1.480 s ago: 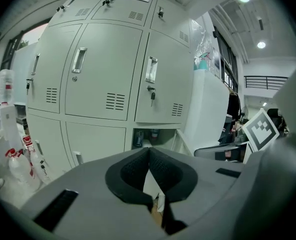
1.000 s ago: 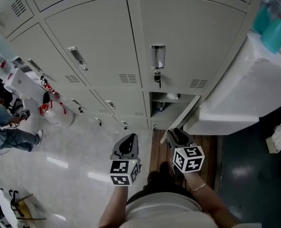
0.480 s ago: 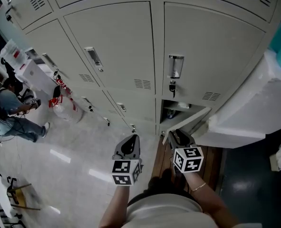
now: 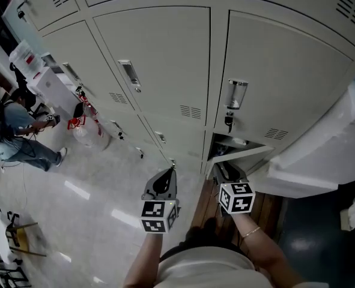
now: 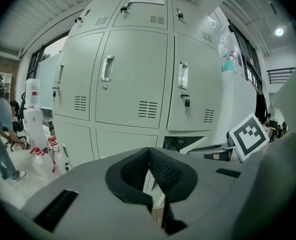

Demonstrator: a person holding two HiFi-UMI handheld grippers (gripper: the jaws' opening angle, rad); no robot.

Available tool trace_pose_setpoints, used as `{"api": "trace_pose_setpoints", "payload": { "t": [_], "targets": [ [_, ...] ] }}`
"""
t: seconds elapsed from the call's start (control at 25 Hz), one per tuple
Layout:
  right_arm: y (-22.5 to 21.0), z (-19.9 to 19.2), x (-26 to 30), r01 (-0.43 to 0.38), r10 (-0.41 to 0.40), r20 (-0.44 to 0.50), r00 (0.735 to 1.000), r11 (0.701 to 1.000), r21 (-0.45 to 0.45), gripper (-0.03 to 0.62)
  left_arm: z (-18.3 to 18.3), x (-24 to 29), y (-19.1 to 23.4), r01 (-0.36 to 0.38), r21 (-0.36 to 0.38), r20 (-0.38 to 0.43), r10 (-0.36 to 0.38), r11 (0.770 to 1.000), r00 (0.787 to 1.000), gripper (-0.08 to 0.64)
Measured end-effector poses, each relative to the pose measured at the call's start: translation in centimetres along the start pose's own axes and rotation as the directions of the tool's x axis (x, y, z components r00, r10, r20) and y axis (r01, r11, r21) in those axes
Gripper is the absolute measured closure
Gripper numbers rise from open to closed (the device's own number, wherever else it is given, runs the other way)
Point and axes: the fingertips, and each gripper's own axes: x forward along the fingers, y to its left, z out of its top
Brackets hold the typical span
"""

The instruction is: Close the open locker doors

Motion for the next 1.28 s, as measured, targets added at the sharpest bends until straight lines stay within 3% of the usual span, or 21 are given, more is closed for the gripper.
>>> {"api": "trace_pose_setpoints", "payload": {
  "t": [0.44, 1.28],
  "targets": [
    [-1.1, 1.2, 3.1, 0.003, -0.004, -0.023, 1.000, 0.999, -0.042, 0.472, 0.4, 1.2, 0.8, -0.019, -0.014, -0.004, 0.019, 1.000, 1.000, 0.540],
    [-3.6, 4.5, 6.9, 0.041, -0.041, -0.004, 0.999, 0.999, -0.036, 0.497, 0.3, 2.7, 1.6, -0.038, -0.024, -0.024, 0.038, 0.999, 0.999, 0.540]
  ]
}}
